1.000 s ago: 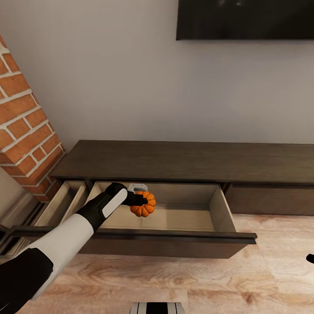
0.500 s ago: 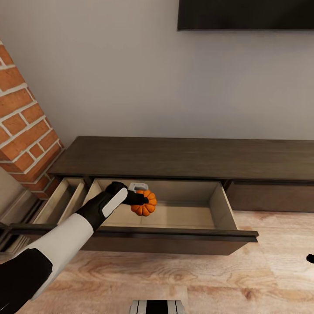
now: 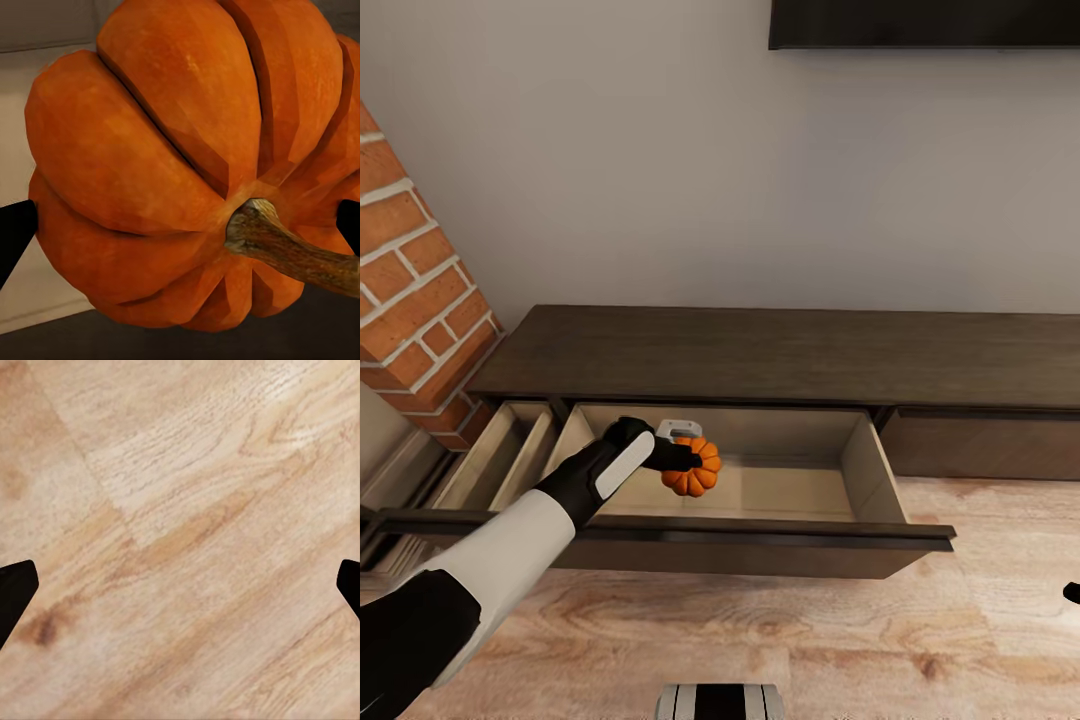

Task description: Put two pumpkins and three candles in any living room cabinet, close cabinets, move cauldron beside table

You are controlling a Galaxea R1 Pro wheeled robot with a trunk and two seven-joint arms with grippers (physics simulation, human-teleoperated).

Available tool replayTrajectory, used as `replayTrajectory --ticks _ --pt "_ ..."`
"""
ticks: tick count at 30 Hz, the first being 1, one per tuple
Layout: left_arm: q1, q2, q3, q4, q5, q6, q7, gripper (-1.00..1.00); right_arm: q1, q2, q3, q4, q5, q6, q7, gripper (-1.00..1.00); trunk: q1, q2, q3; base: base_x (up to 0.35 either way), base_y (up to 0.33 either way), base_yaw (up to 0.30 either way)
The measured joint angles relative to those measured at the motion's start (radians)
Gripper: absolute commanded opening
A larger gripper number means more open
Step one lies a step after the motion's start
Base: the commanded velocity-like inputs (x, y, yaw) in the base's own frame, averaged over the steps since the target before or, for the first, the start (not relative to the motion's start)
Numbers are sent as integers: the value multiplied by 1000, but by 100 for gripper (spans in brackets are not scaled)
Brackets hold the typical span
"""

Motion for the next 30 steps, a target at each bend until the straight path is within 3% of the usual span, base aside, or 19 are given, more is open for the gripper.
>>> replayTrajectory --ticks 30 --pt "0 -6 -4 -1 -2 -7 3 -100 0 -3 -1 0 -1 0 0 100 5 -3 -47 0 0 0"
